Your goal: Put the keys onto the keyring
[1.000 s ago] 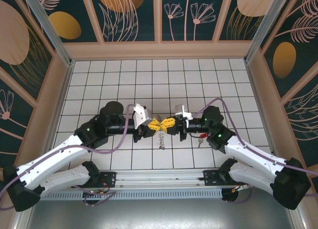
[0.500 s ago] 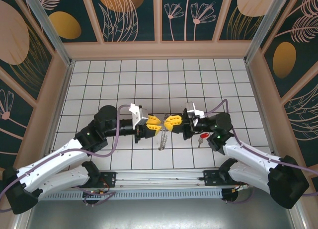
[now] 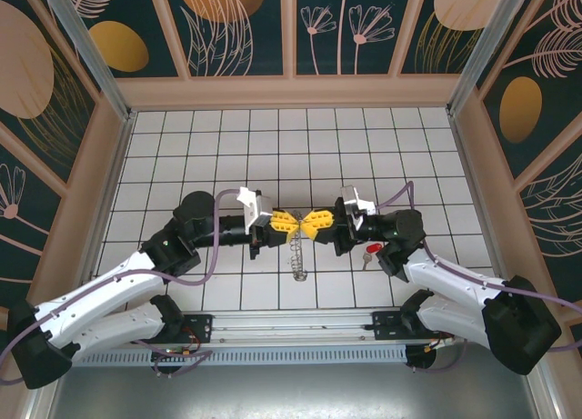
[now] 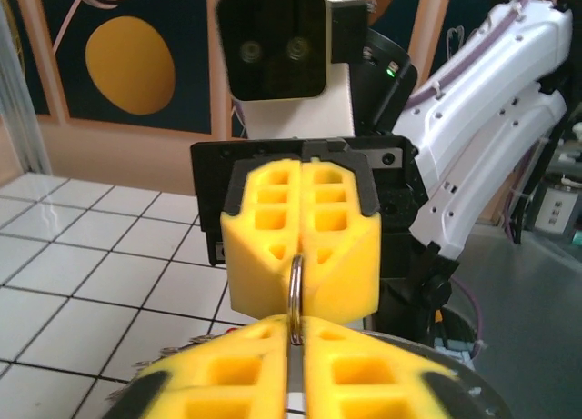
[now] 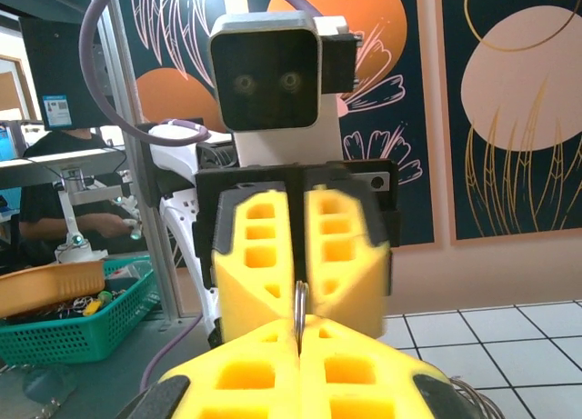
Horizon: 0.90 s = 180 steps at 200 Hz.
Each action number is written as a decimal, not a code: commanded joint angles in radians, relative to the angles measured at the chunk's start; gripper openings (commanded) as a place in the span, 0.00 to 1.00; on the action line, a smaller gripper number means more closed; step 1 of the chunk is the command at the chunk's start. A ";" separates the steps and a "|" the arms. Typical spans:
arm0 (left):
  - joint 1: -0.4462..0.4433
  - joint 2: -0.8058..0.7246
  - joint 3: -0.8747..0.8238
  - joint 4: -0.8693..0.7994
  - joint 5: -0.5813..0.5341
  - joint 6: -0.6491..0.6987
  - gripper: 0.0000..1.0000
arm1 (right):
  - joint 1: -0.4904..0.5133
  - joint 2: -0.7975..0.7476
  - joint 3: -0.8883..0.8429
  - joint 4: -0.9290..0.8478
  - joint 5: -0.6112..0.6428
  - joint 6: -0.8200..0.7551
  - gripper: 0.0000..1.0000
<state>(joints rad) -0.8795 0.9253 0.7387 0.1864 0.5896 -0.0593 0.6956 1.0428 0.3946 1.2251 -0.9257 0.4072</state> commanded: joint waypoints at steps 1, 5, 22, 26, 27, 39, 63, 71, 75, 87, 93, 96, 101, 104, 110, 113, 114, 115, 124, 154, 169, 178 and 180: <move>-0.007 0.018 0.020 0.021 0.010 0.008 0.00 | -0.001 -0.009 -0.005 0.073 -0.010 0.013 0.00; -0.007 0.017 0.022 0.016 0.009 0.009 0.00 | -0.001 -0.009 -0.004 0.069 -0.012 0.012 0.00; -0.006 0.006 0.032 -0.008 -0.004 0.023 0.00 | -0.001 -0.018 0.002 0.027 -0.013 -0.009 0.00; -0.007 0.003 0.038 -0.017 -0.008 0.029 0.00 | -0.001 -0.023 0.004 0.005 -0.010 -0.019 0.01; -0.007 0.002 0.039 -0.021 -0.009 0.029 0.00 | -0.001 -0.024 0.004 -0.001 -0.009 -0.024 0.02; -0.007 -0.004 0.063 -0.074 -0.023 0.053 0.00 | -0.001 -0.052 0.020 -0.131 0.007 -0.095 0.14; -0.007 0.014 0.130 -0.218 -0.040 0.109 0.00 | 0.004 -0.129 0.070 -0.477 0.079 -0.293 0.25; -0.007 0.026 0.153 -0.273 -0.045 0.132 0.00 | 0.005 -0.152 0.092 -0.587 0.109 -0.352 0.26; -0.007 0.033 0.166 -0.301 -0.048 0.142 0.00 | 0.005 -0.161 0.103 -0.639 0.128 -0.381 0.26; -0.007 0.059 0.209 -0.393 -0.055 0.179 0.00 | 0.005 -0.184 0.136 -0.773 0.174 -0.450 0.27; -0.007 0.073 0.227 -0.438 -0.059 0.198 0.00 | 0.007 -0.192 0.152 -0.834 0.200 -0.481 0.28; -0.007 0.080 0.243 -0.460 -0.060 0.206 0.00 | 0.008 -0.194 0.161 -0.862 0.212 -0.498 0.28; -0.007 0.091 0.270 -0.494 -0.060 0.219 0.00 | 0.010 -0.197 0.175 -0.911 0.236 -0.522 0.28; -0.007 0.099 0.282 -0.513 -0.061 0.226 0.00 | 0.010 -0.198 0.182 -0.931 0.251 -0.532 0.28; -0.007 0.111 0.301 -0.549 -0.060 0.240 0.00 | 0.011 -0.198 0.188 -0.953 0.269 -0.537 0.28; -0.007 0.120 0.313 -0.566 -0.059 0.246 0.00 | 0.011 -0.198 0.190 -0.952 0.270 -0.535 0.28; -0.006 0.122 0.316 -0.571 -0.059 0.248 0.00 | 0.012 -0.198 0.189 -0.951 0.269 -0.535 0.28; -0.006 0.124 0.319 -0.578 -0.058 0.250 0.00 | 0.013 -0.198 0.189 -0.951 0.268 -0.534 0.28; -0.007 0.143 0.347 -0.625 -0.056 0.269 0.00 | 0.025 -0.192 0.191 -0.950 0.271 -0.534 0.28; -0.007 0.178 0.403 -0.726 -0.072 0.307 0.00 | 0.095 -0.171 0.229 -1.042 0.355 -0.589 0.28; -0.006 0.193 0.421 -0.762 -0.082 0.321 0.00 | 0.113 -0.162 0.231 -1.051 0.367 -0.592 0.27; -0.007 0.207 0.433 -0.787 -0.085 0.330 0.00 | 0.125 -0.156 0.233 -1.061 0.382 -0.597 0.27; -0.007 0.210 0.436 -0.793 -0.085 0.331 0.00 | 0.126 -0.154 0.234 -1.063 0.384 -0.598 0.26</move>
<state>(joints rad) -0.8787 1.1122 1.1130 -0.5282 0.4805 0.2150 0.7906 0.8688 0.5896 0.2398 -0.6254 -0.1379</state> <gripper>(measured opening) 0.041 0.275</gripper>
